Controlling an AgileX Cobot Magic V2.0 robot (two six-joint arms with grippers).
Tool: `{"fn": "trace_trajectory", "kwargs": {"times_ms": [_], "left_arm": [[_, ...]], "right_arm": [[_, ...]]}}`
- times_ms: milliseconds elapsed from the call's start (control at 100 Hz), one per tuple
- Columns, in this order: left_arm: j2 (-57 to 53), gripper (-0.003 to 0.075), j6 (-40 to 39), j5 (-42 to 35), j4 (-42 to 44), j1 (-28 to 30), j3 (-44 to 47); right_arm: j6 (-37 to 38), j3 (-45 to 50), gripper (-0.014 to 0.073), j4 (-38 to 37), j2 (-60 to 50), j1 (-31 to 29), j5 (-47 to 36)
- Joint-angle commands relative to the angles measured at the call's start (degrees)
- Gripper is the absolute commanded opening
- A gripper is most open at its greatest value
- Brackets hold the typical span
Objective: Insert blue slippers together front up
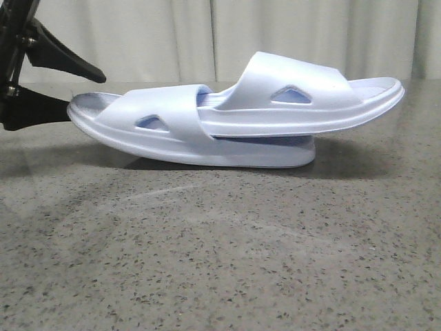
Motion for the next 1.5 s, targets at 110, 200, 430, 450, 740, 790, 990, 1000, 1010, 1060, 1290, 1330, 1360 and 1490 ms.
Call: {"fn": "trace_trajectory", "kwargs": {"times_ms": [110, 200, 430, 450, 740, 790, 990, 1000, 1010, 1060, 1290, 1330, 1360, 1490], "left_arm": [[-1.4, 0.0300, 8.2, -2.0, -4.7, -0.4, -1.5], [-1.7, 0.0300, 10.8, -4.4, -4.7, -0.4, -1.5], [-6.1, 0.0300, 20.0, -10.6, -4.7, -0.4, -1.5], [-6.9, 0.0300, 20.9, -11.3, -4.7, -0.4, -1.5], [-21.6, 0.0300, 30.9, -17.3, -1.2, -0.4, -1.5], [-24.2, 0.0300, 31.2, -18.5, 0.1, -0.4, -1.1], [-35.6, 0.0300, 31.3, -23.1, 5.2, -0.4, 2.5], [-36.0, 0.0300, 31.3, -23.2, 5.3, -0.4, 2.8], [-36.8, 0.0300, 31.3, -23.4, 5.3, -0.4, 3.2], [-39.7, 0.0300, 31.3, -24.9, 5.8, -0.4, 5.1], [-52.9, 0.0296, 31.3, -29.2, 6.4, -0.4, 15.0], [-55.2, 0.0296, 31.3, -29.3, 6.4, -0.4, 16.2], [-56.6, 0.0296, 31.3, -29.3, 6.5, -0.4, 17.3], [-61.9, 0.0296, 31.3, -29.6, 8.2, -0.4, 20.6]], "right_arm": [[-1.0, -2.0, 0.0300, 1.0, 0.0, 0.0, -1.1], [-1.0, -2.0, 0.0300, 1.0, 0.0, 0.0, -1.1], [-1.0, -1.9, 0.0300, 0.8, 0.0, 0.0, -3.2], [-1.0, -1.9, 0.0300, 0.6, 0.0, 0.0, -3.4], [-1.0, 0.5, 0.0300, -4.4, 0.0, 0.0, -9.7], [-1.0, 1.4, 0.0300, -4.8, 0.0, 0.0, -10.9], [-1.0, 5.0, 0.0300, -8.9, 0.0, 0.0, -11.3], [-1.0, 5.1, 0.0300, -8.9, 0.0, 0.0, -11.3], [-1.0, 5.3, 0.0300, -8.9, 0.0, 0.0, -11.3], [-1.0, 5.6, 0.0300, -8.9, 0.0, 0.0, -11.3], [-1.0, 5.6, 0.0299, -10.4, -0.1, 0.0, -9.9], [-1.0, 5.8, 0.0299, -10.6, -0.1, 0.0, -9.7], [-1.0, 5.7, 0.0299, -10.6, -0.2, 0.0, -9.7], [-1.0, 6.4, 0.0299, -10.6, -1.1, 0.1, -9.7]]}}
